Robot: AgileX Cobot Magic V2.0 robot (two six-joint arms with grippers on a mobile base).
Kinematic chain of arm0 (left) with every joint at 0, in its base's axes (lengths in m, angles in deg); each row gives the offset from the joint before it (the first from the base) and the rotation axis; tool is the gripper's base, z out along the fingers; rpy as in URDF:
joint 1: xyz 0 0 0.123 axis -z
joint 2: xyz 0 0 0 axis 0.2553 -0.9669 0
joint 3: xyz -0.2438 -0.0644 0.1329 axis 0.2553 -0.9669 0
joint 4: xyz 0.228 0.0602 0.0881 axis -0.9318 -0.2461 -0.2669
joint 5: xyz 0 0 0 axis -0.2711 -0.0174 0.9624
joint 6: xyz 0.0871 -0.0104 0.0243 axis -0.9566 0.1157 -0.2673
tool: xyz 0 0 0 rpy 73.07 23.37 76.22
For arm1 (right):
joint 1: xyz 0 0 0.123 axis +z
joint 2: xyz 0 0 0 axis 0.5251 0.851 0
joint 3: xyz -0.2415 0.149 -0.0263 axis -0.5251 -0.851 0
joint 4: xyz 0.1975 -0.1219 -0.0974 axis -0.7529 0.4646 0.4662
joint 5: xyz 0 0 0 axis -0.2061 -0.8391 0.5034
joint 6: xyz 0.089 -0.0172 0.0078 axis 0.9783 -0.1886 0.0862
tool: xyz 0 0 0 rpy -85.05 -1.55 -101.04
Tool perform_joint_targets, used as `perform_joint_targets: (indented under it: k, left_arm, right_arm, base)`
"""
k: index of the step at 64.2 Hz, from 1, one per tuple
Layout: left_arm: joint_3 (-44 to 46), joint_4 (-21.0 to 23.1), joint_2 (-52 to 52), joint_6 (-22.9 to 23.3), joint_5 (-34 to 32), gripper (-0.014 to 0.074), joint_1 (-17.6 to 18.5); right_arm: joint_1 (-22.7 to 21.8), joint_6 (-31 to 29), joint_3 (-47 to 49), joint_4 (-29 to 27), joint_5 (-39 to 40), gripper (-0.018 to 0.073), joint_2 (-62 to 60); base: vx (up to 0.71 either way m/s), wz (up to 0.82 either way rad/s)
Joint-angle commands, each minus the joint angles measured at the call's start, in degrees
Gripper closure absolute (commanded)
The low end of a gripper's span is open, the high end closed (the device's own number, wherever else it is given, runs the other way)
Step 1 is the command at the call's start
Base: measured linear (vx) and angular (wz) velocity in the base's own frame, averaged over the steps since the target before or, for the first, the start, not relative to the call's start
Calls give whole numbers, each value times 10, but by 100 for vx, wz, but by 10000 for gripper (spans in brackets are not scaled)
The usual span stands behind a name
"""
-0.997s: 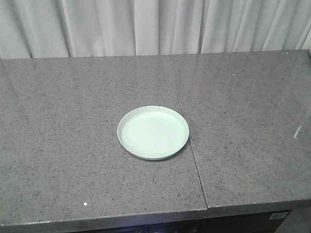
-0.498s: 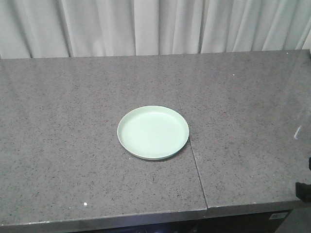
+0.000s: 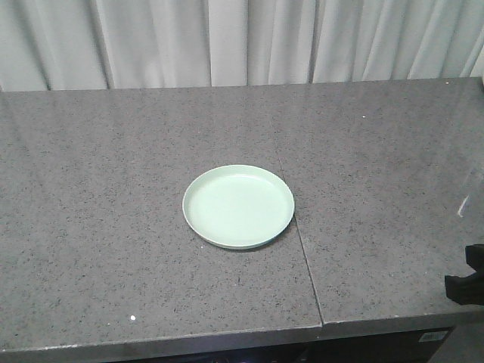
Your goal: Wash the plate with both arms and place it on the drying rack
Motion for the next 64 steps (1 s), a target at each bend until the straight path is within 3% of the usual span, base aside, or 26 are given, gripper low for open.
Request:
perform_joint_targets:
  k: [1, 17, 26, 44, 64]
  left_arm:
    - [-9, 0, 9, 7, -42, 598, 0]
    - [-9, 0, 9, 7, -42, 598, 0]
    - [-9, 0, 9, 7, -42, 598, 0]
    - [-9, 0, 9, 7, -42, 598, 0]
    - [-9, 0, 9, 7, -42, 598, 0]
  right_arm:
    - [-4, -9, 19, -1, 30, 477, 0]
    - [-4, -20, 19, -2, 27, 248, 0]
    - [2, -41, 19, -23, 32, 167, 0]
    - [81, -216, 61, -122, 71, 148, 18]
    - [156, -213, 213, -121, 32, 148, 151]
  base:
    - [0, 0]
    - [0, 0]
    - [0, 0]
    - [0, 0]
    - [0, 0]
